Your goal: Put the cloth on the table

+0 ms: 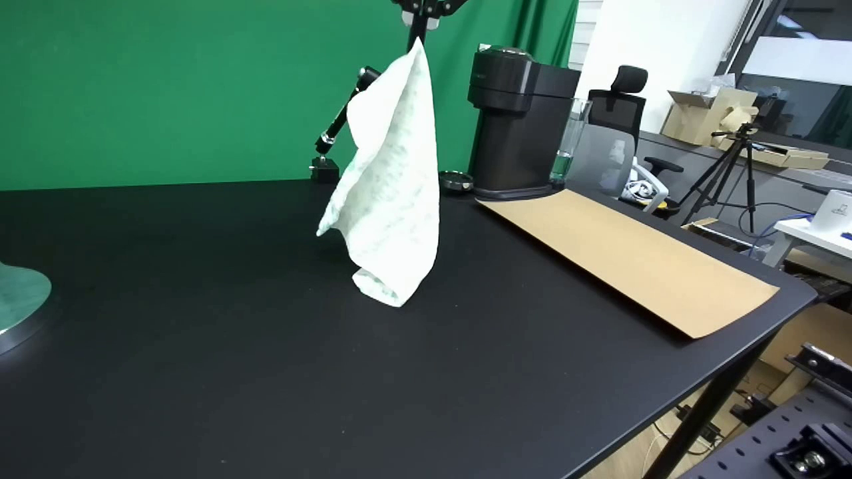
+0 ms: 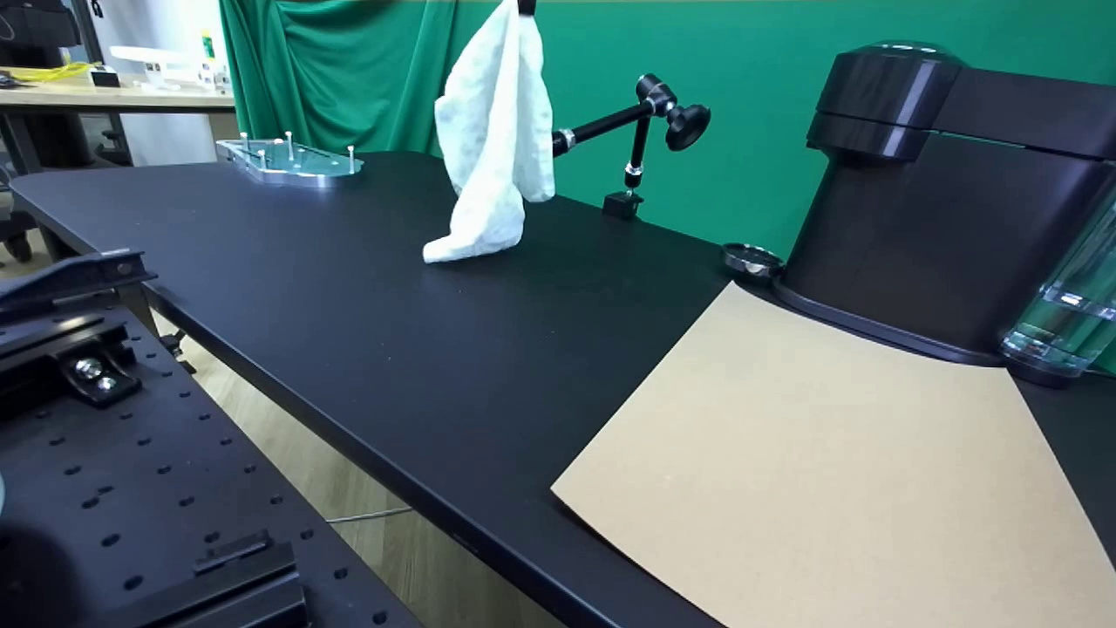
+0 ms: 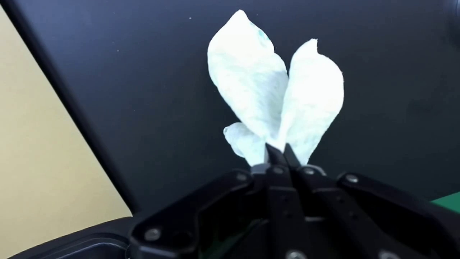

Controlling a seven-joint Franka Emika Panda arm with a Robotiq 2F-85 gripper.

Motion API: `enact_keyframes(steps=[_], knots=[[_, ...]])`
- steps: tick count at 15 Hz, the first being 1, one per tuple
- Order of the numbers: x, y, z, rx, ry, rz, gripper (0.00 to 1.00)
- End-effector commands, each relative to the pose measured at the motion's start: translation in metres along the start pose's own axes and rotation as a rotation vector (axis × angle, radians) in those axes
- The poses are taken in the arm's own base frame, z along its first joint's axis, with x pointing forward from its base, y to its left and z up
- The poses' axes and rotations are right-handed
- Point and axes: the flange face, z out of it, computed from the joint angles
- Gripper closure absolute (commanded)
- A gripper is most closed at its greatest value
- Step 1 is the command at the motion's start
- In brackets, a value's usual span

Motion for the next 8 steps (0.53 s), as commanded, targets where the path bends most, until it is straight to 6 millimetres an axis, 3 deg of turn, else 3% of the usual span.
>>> enact_keyframes(steps=[1, 8], knots=[[-0.025, 0.022, -0.015, -0.021, 0.018, 0.0, 1.0], [-0.011, 0.068, 0.007, -0.035, -0.021, 0.024, 1.0]])
